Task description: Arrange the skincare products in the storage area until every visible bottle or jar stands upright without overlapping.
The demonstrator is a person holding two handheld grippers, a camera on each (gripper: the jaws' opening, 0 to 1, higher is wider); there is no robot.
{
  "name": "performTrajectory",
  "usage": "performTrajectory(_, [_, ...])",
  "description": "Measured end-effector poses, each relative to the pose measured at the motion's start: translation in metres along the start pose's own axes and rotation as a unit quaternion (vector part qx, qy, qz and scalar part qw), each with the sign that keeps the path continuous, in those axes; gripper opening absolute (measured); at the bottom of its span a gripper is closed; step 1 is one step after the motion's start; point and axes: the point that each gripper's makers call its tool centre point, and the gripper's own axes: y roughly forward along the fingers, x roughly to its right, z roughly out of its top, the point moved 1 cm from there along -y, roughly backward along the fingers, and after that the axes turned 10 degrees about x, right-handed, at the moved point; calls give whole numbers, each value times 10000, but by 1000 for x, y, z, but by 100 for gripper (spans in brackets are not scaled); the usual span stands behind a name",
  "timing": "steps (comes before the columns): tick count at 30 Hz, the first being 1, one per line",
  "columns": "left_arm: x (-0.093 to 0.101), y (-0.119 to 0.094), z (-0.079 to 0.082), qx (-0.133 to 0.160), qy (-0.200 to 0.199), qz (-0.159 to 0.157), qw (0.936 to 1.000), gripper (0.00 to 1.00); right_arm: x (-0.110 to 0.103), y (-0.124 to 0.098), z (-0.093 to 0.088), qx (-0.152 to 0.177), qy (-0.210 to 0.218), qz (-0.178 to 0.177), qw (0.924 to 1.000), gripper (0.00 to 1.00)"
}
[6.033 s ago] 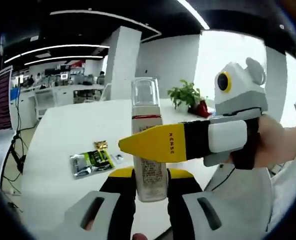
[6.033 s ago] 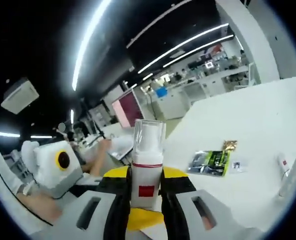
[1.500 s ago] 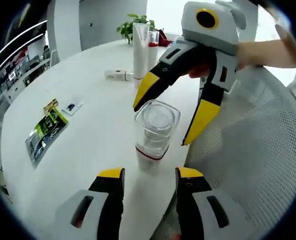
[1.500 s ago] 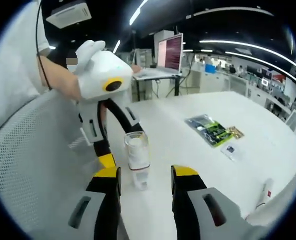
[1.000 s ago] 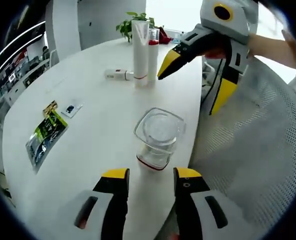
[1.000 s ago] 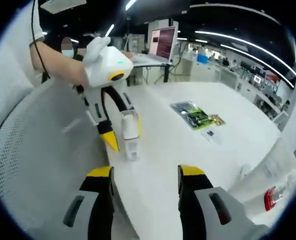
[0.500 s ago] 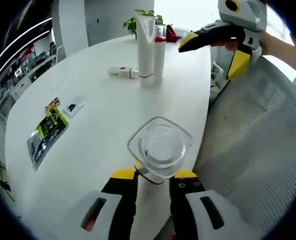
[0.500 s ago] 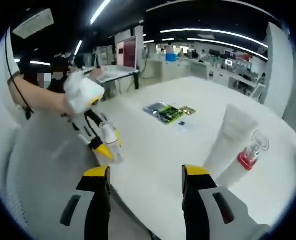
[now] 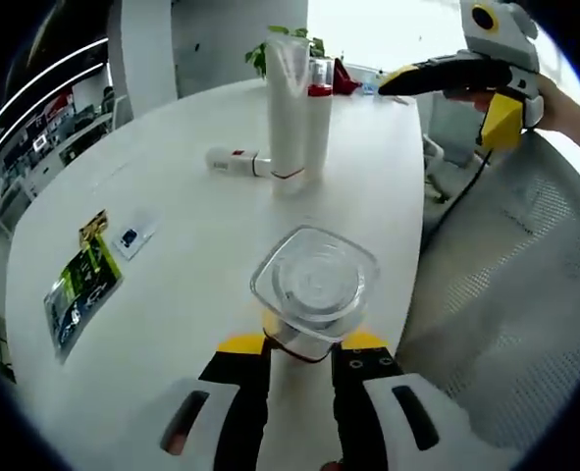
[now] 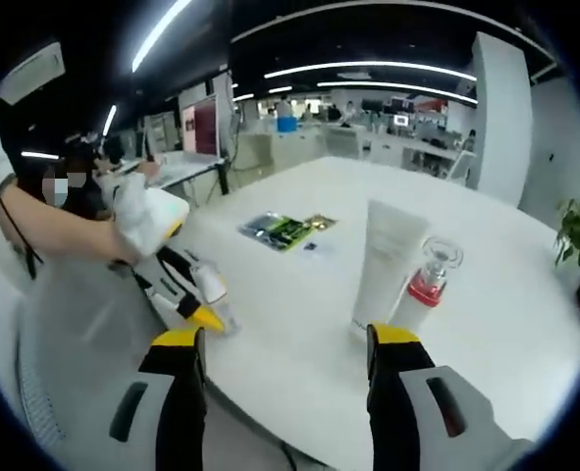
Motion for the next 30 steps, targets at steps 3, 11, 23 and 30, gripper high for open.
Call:
performTrajectory(3, [4,12,10,49,31,-79,10000,24,6,-6,-2,-17,89,-132,9999,70])
performTrajectory(11, [14,46,36,267,87,-357,9990,24,26,-19,-3,59,477,-885,9949,69])
performTrajectory(23, [26,94,74,709,32,-613,9956,24,30,-20,-10,-30,530,-1028,9933,76])
performTrajectory(30, [34,110,86,823,155,-763,9936,24,29,-20,-12,-76,505,-1027,9934,76])
